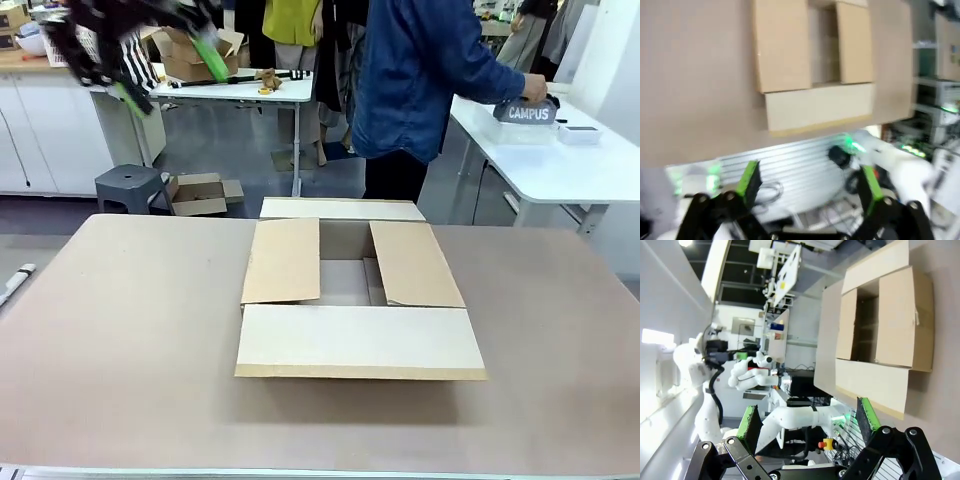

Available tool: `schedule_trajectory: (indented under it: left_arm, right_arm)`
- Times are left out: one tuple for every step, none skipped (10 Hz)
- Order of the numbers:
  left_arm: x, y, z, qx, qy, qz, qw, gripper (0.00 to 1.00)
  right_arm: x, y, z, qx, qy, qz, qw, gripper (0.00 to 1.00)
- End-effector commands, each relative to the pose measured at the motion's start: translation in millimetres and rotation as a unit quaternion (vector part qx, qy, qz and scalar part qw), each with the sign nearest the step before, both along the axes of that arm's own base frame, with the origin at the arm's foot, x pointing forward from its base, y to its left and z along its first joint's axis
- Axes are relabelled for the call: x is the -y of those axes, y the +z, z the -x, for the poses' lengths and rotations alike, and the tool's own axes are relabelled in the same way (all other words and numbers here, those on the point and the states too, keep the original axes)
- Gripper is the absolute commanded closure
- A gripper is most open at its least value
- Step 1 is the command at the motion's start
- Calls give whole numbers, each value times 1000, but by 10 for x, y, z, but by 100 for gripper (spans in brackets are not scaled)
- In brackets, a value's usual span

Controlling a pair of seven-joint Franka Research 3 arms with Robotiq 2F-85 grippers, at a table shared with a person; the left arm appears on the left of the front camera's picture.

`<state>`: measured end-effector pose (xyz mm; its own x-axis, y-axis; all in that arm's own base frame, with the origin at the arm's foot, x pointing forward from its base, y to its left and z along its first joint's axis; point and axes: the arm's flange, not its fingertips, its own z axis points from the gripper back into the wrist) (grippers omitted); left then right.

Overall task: Pack the gift set into the box.
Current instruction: Place both hands on the side flaps of the Package Box and spread them outward.

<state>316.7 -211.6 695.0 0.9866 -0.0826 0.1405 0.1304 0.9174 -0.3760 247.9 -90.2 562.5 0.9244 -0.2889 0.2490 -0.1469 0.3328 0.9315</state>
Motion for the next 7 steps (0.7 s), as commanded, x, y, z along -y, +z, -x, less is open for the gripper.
schedule_trajectory:
  left_arm:
    - [312,-129,-436,-3,37,-102,994,0]
    - [659,-317,-526,41,57,-133,989,0]
    - [943,-556,-599,70,64,-139,986,0]
    - [1183,-874,-670,84,57,-127,987,0]
    - [1403,-1202,-773,102,52,-128,985,0]
    - [1540,-1654,-855,96,37,-129,986,0]
    - [1648,-2012,-899,70,8,-113,991,0]
  right_arm:
    - [3,24,-33,16,4,-3,1000,0]
    - [3,24,-33,16,4,-3,1000,0]
    - [3,24,-33,16,4,-3,1000,0]
    - [3,24,-33,16,4,-3,1000,0]
    - [3,24,-33,16,4,-3,1000,0]
    - [3,24,-33,16,4,-3,1000,0]
    - [3,24,-33,16,4,-3,1000,0]
